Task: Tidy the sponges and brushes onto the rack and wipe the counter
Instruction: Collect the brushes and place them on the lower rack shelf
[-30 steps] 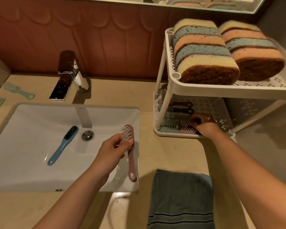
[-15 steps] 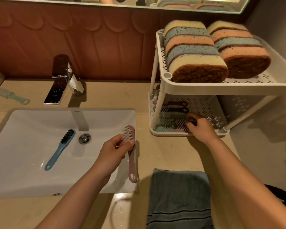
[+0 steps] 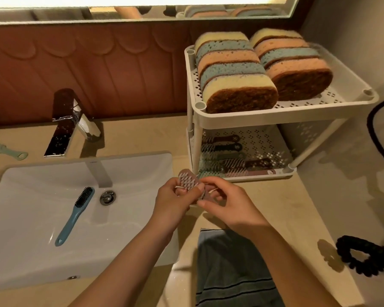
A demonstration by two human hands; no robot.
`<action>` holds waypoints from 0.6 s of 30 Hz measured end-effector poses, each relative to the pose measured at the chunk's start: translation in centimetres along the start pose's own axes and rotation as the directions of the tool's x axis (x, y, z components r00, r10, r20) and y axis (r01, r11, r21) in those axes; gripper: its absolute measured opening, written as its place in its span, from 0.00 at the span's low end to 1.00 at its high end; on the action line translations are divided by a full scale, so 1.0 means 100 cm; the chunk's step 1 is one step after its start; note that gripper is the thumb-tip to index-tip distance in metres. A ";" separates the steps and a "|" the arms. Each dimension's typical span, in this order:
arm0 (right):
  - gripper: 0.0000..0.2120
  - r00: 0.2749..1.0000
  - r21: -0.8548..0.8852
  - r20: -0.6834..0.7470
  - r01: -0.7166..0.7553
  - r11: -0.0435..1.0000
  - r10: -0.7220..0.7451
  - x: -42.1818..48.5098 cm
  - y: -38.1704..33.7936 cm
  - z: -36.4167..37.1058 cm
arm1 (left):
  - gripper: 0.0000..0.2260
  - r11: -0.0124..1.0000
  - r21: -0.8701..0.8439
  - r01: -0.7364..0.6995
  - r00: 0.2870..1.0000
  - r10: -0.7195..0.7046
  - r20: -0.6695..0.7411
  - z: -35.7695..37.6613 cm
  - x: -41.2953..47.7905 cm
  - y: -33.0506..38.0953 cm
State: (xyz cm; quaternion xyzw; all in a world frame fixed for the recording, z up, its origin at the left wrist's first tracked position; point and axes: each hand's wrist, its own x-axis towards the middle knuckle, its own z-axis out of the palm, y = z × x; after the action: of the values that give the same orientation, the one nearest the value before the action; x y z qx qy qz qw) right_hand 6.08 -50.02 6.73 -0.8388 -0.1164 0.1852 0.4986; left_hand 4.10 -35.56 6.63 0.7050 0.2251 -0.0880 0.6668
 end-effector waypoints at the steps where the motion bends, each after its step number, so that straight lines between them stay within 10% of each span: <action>1: 0.20 1.000 -0.024 -0.020 0.004 1.000 -0.004 -0.001 0.001 0.000 | 0.13 1.000 0.015 -0.002 1.000 0.002 -0.001 0.002 0.000 0.000; 10: 0.17 0.979 -0.016 -0.201 -0.037 0.999 0.033 0.007 0.025 -0.027 | 0.19 0.960 0.252 -0.119 0.991 0.129 -0.025 0.002 0.025 0.031; 18: 0.18 0.959 -0.086 -0.232 -0.188 0.978 0.164 0.036 0.047 -0.079 | 0.12 0.609 0.681 -0.406 0.891 0.430 0.147 0.005 0.064 0.041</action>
State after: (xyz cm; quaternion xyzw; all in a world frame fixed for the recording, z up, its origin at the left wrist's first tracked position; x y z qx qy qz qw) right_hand 12.78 -57.10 5.35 -0.8869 0.0057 0.1269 0.4443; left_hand 11.59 -34.84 7.56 0.9367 0.0149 0.0029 0.3499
